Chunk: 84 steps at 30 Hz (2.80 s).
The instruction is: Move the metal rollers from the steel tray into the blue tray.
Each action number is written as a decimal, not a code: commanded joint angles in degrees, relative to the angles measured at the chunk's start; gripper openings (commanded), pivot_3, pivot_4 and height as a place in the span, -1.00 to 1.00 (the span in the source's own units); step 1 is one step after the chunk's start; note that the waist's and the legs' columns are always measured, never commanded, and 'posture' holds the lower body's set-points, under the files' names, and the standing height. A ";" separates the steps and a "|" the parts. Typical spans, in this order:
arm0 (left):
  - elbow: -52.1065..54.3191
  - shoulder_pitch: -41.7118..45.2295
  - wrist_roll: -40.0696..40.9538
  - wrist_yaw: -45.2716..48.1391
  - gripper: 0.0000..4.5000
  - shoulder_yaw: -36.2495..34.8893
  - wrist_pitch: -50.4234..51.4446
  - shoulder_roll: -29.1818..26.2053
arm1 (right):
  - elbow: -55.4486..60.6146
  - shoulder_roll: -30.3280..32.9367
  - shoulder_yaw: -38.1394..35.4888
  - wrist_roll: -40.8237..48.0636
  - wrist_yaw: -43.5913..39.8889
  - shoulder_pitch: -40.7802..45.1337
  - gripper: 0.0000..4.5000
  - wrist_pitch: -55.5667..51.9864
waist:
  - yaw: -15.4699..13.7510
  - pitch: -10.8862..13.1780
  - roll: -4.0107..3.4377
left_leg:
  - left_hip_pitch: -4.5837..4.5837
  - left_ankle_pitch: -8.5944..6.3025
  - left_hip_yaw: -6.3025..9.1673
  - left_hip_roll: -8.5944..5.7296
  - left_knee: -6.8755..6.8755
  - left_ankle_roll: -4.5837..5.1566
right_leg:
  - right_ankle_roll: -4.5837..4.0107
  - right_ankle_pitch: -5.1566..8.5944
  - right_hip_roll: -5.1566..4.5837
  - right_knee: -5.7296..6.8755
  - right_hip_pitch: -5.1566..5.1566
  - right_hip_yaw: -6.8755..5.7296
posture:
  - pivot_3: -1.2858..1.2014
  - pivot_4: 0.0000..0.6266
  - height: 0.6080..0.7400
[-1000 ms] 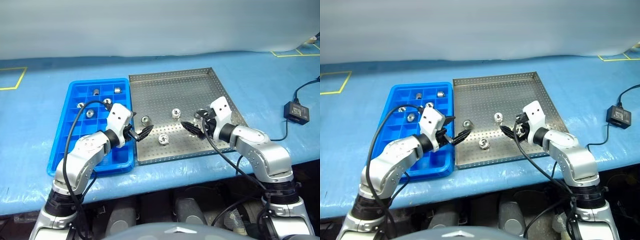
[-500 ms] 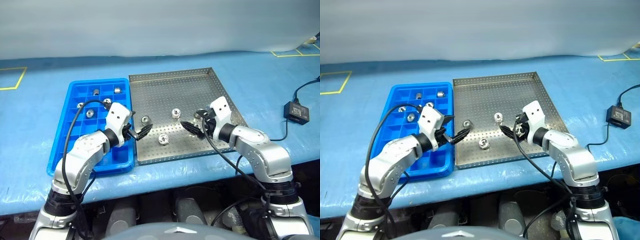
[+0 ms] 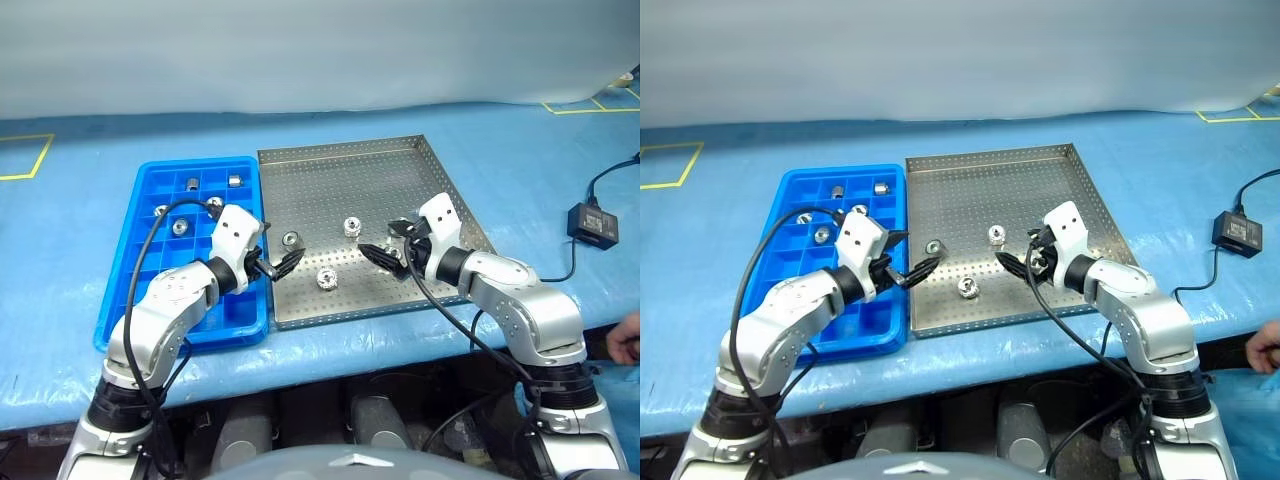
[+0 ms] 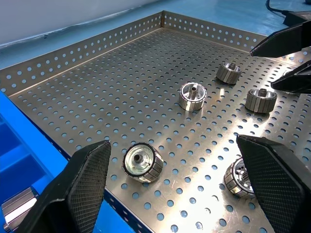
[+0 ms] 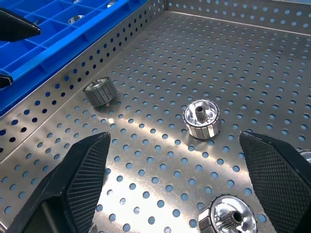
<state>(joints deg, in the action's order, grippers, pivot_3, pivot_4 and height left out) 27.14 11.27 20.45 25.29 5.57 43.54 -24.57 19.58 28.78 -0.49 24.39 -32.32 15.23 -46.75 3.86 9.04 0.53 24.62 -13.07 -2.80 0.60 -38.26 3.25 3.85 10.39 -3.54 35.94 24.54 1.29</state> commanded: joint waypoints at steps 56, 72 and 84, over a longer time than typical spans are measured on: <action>12.82 -2.10 1.23 -6.80 -0.20 -12.88 13.06 4.46 | 6.58 -1.48 3.52 10.45 -8.30 0.75 1.00 0.79 | 1.34 0.01 0.05 | -0.06 0.02 0.10 0.03 -0.02 -0.02 | 0.06 -0.02 0.04 0.07 -0.03 0.02 | 0.00 -0.52 1.00; 11.52 -1.36 -10.79 -30.73 -0.20 -25.62 19.09 13.18 | 0.92 -3.21 6.90 6.24 -6.97 4.63 1.00 3.76 | -5.22 -0.15 0.40 | -0.06 0.13 0.27 -0.01 -0.08 -0.14 | -0.01 -0.04 0.03 0.03 -0.17 -0.21 | 0.08 -0.52 1.00; 4.77 2.22 -14.35 -33.52 0.78 -23.86 15.04 15.24 | 3.40 -2.60 4.24 6.09 -3.14 3.00 1.00 3.39 | -4.08 -0.16 0.42 | -0.02 0.15 0.26 0.01 0.00 -0.16 | -0.10 -0.06 0.03 0.01 -0.11 -0.24 | 0.03 -0.52 1.00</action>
<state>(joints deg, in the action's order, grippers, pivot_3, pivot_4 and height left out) 30.35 12.49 6.89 -7.16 -17.47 60.57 -9.55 20.92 26.05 5.50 30.49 -36.05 17.89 -44.07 -0.22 8.89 0.95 24.60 -12.92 -2.54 0.61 -38.26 3.09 3.74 10.33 -3.51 35.95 24.44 1.05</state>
